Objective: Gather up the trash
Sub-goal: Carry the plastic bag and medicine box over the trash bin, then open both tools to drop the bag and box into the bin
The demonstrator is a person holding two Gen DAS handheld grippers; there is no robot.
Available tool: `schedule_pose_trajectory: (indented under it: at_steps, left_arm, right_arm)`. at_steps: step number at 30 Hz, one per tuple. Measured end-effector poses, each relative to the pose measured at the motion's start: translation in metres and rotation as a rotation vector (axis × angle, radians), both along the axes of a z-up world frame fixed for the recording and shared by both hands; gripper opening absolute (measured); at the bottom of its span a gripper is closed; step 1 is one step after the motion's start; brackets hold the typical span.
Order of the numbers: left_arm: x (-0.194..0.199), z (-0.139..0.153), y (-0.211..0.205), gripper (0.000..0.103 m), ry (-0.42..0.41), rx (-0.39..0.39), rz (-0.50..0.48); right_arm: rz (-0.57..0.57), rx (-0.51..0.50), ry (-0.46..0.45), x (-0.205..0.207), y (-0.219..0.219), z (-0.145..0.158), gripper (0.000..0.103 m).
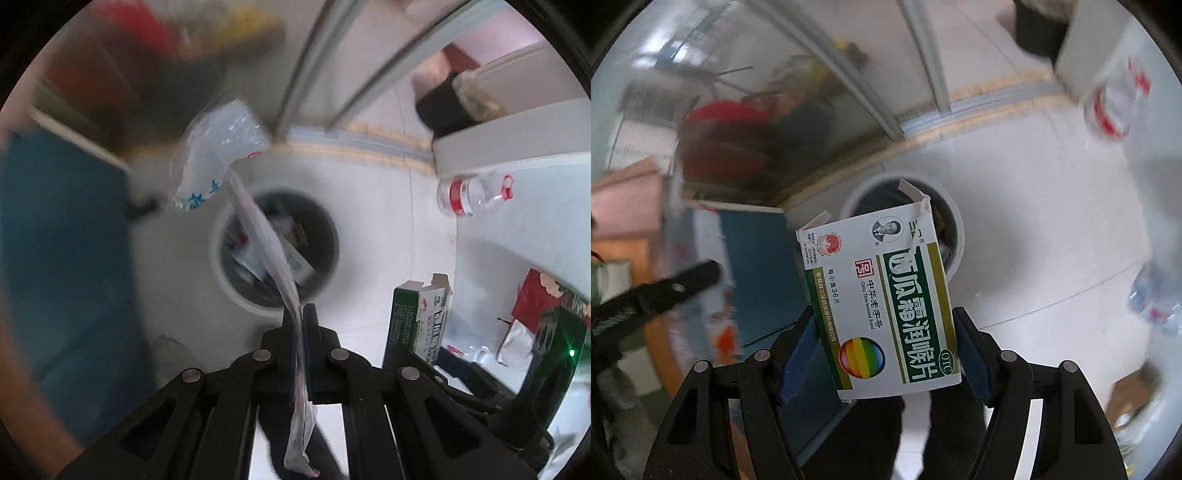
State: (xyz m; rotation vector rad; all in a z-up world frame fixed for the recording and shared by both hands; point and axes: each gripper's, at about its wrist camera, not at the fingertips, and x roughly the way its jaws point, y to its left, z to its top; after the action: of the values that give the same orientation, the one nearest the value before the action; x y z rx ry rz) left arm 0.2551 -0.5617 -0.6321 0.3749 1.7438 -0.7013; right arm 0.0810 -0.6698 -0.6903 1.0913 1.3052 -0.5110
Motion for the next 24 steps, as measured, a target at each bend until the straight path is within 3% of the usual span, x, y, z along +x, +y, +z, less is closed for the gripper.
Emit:
schedule_pose_trajectory:
  at_steps: [3, 7, 9, 13, 14, 16, 17, 18, 21, 24]
  left_arm:
    - [-0.006, -0.074, -0.01, 0.001, 0.103, 0.032, 0.013]
    - [-0.007, -0.158, -0.012, 0.001, 0.152, 0.101, -0.031]
    - [-0.008, -0.179, -0.017, 0.002, 0.153, 0.123, -0.063]
    - [-0.009, -0.191, -0.021, 0.004, 0.135, 0.12, -0.077]
    - [-0.008, -0.191, -0.022, 0.009, 0.129, 0.108, -0.072]
    - [-0.001, -0.183, -0.016, 0.044, 0.102, 0.095, -0.063]
    - [0.003, -0.18, -0.012, 0.088, 0.081, 0.09, -0.06]
    - [0.008, -0.175, -0.008, 0.103, 0.054, 0.082, -0.055]
    - [0.017, -0.162, 0.001, 0.103, -0.016, 0.091, -0.064]
    - [0.019, -0.127, 0.01, 0.103, -0.129, 0.1, -0.093]
  right_arm:
    - [-0.036, 0.044, -0.008, -0.008, -0.012, -0.066, 0.073]
    - [-0.05, 0.084, 0.0, -0.015, -0.024, -0.133, 0.073]
    - [-0.046, 0.107, -0.002, -0.013, -0.025, -0.157, 0.073]
    - [-0.027, 0.142, 0.0, -0.005, -0.022, -0.188, 0.073]
    - [-0.022, 0.146, 0.009, -0.003, -0.021, -0.193, 0.073]
    - [-0.022, 0.159, 0.024, 0.0, -0.022, -0.195, 0.076]
    - [-0.024, 0.153, 0.034, 0.001, -0.022, -0.195, 0.087]
    - [-0.024, 0.136, 0.038, -0.001, -0.022, -0.191, 0.096]
    - [-0.016, 0.094, 0.054, -0.003, -0.023, -0.175, 0.099]
    - [0.006, 0.012, 0.091, -0.004, -0.023, -0.144, 0.103]
